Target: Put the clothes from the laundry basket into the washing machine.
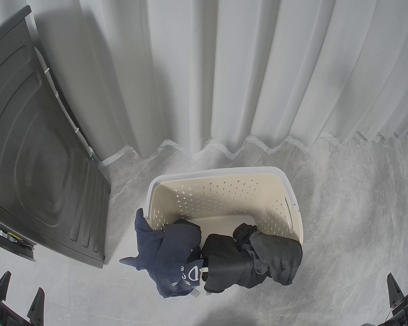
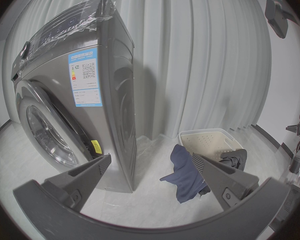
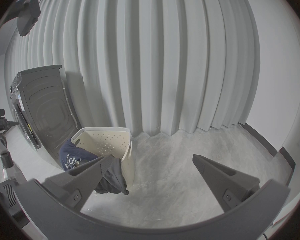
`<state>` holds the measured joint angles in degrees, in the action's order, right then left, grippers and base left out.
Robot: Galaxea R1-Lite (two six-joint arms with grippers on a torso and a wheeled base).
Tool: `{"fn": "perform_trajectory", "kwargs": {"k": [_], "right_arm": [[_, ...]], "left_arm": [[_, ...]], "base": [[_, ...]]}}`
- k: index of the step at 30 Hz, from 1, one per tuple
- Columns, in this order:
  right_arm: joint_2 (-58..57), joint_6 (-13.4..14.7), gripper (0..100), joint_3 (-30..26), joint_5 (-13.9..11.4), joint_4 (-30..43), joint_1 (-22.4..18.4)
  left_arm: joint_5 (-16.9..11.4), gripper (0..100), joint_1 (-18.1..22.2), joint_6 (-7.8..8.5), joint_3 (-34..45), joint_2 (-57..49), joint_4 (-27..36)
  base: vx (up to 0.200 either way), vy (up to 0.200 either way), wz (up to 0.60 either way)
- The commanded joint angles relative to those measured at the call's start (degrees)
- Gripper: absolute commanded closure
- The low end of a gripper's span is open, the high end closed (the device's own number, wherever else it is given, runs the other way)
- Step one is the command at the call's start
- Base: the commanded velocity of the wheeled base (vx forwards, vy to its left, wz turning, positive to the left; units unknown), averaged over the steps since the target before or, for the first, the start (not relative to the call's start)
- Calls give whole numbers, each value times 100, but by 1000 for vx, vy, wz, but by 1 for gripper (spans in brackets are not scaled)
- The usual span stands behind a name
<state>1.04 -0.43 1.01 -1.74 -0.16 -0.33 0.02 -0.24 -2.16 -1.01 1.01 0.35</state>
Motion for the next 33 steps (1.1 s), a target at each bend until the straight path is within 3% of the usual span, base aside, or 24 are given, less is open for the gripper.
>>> {"fn": "perform_trajectory", "kwargs": {"k": [1, 10, 16, 33], "right_arm": [[-51, -1, 0, -101, -1, -2, -2], [-51, -1, 0, -101, -1, -2, -2], [-51, -1, 0, -101, -1, -2, -2], [-51, -1, 0, -101, -1, -2, -2]], "left_arm": [[6, 0, 7, -4, 84, -66, 0], [-2, 0, -2, 5, 75, -66, 0], [-2, 0, 7, 5, 75, -66, 0], [-2, 0, -2, 14, 75, -66, 0]], "base": [[0, 0, 0], [200, 0, 0], [0, 0, 0], [165, 0, 0]]}}
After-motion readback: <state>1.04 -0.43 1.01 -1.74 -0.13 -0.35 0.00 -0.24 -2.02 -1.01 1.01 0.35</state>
